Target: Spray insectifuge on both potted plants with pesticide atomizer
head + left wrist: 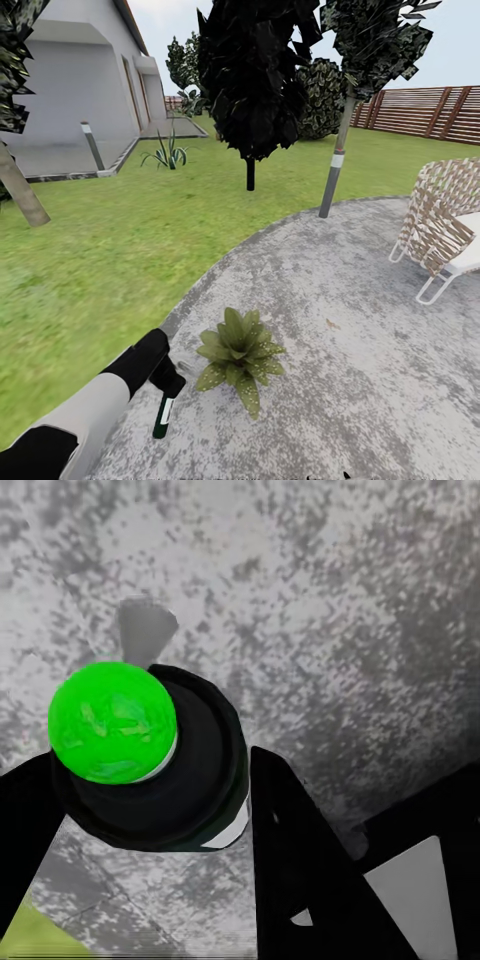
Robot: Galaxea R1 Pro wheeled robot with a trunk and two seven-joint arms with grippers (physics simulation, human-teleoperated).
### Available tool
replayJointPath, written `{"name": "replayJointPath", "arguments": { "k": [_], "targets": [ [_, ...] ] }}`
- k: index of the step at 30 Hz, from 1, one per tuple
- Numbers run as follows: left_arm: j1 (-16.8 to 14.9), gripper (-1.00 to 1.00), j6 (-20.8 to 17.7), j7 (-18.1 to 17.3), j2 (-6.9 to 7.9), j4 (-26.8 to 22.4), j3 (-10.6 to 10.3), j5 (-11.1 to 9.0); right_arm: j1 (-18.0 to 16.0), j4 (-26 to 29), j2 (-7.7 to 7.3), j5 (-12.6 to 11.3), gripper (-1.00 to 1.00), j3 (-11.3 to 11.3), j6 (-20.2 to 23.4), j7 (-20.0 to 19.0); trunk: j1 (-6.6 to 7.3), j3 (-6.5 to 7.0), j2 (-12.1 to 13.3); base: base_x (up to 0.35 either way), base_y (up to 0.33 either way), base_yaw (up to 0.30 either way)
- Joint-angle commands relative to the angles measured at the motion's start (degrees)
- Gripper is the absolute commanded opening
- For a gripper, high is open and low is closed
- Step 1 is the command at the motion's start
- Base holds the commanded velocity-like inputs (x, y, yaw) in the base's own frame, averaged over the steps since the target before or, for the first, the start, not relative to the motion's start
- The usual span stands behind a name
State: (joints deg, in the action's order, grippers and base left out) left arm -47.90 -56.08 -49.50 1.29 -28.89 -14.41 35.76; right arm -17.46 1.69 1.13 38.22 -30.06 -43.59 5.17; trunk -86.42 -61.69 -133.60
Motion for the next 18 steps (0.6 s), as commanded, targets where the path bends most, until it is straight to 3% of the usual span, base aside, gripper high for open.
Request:
{"name": "replayJointPath", "arguments": {
  "k": [1,10,18],
  "targets": [
    [0.0,-1.00,-0.1,-0.6,0.19,-0.1,-0.1,0.4,0.0,0.0,0.01,0.6,1.00,-0.1,-0.1,0.5,0.02,-0.05,0.0,-0.026,0.282,0.000],
    [0.0,-1.00,-0.3,-0.5,0.45,-0.1,0.2,0.4,0.0,0.0,0.01,0.5,1.00,-0.2,-0.1,0.5,0.02,-0.05,0.0,0.072,0.294,-0.004],
    [0.4,-1.00,-0.1,-0.5,0.27,-0.1,-0.4,0.4,0.0,0.0,0.01,0.5,1.00,-0.2,-0.1,0.5,0.02,-0.05,0.0,0.014,0.025,-0.265]
  ]
}}
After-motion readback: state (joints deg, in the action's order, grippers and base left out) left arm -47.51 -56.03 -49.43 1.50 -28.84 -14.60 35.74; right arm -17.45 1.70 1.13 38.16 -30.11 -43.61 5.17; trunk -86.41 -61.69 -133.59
